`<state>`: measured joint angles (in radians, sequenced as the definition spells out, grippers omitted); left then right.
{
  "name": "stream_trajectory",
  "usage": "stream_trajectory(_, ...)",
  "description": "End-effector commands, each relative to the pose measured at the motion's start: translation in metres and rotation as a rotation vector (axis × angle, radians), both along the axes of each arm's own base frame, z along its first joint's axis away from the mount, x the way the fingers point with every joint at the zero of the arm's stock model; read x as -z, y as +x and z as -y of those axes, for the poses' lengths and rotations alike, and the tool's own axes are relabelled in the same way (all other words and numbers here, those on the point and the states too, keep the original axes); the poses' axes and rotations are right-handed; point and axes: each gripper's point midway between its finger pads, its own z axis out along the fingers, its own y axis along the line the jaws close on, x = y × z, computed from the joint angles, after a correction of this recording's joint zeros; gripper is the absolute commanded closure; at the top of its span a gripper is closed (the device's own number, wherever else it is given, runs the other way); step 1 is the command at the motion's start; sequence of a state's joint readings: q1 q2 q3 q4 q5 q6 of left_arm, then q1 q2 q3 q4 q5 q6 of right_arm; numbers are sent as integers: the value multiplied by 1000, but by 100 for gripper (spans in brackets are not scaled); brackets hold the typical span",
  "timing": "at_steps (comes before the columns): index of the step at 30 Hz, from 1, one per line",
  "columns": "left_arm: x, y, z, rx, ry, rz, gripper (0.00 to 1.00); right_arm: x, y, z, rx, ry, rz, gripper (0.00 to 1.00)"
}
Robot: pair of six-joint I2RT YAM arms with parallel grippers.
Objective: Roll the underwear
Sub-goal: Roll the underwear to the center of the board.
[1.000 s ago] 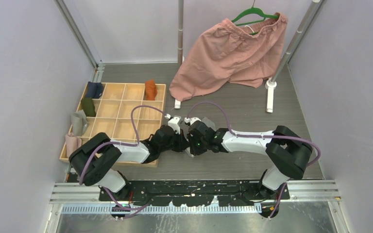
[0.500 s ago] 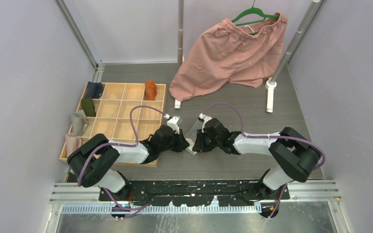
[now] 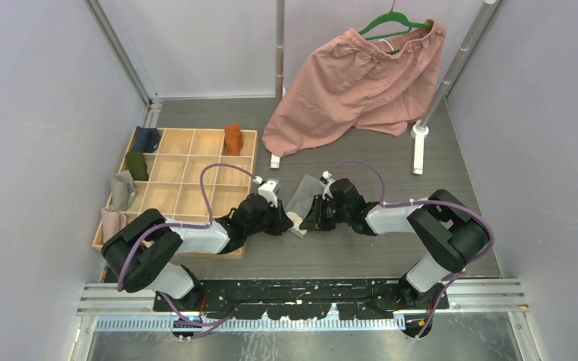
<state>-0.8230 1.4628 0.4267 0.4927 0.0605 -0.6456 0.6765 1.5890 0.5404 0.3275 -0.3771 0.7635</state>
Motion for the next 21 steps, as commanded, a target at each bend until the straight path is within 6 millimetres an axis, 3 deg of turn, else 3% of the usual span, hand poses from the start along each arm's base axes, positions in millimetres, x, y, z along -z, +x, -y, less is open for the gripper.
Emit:
stream_trajectory(1,-29,6,6,11,-37,65,99,7,5,4,16,-27,-31,81)
stream_trajectory(7,-57,18,11,14,-51,133,99,9,-2,8,-43,-63,-87,84)
stream_trajectory(13,-51,18,17,40,-50,120,99,9,-19,13,-175,-105,-188,85)
stream_trajectory(21,-44,1,9,65,-66,92,99,2,-56,19,-343,-102,-328,87)
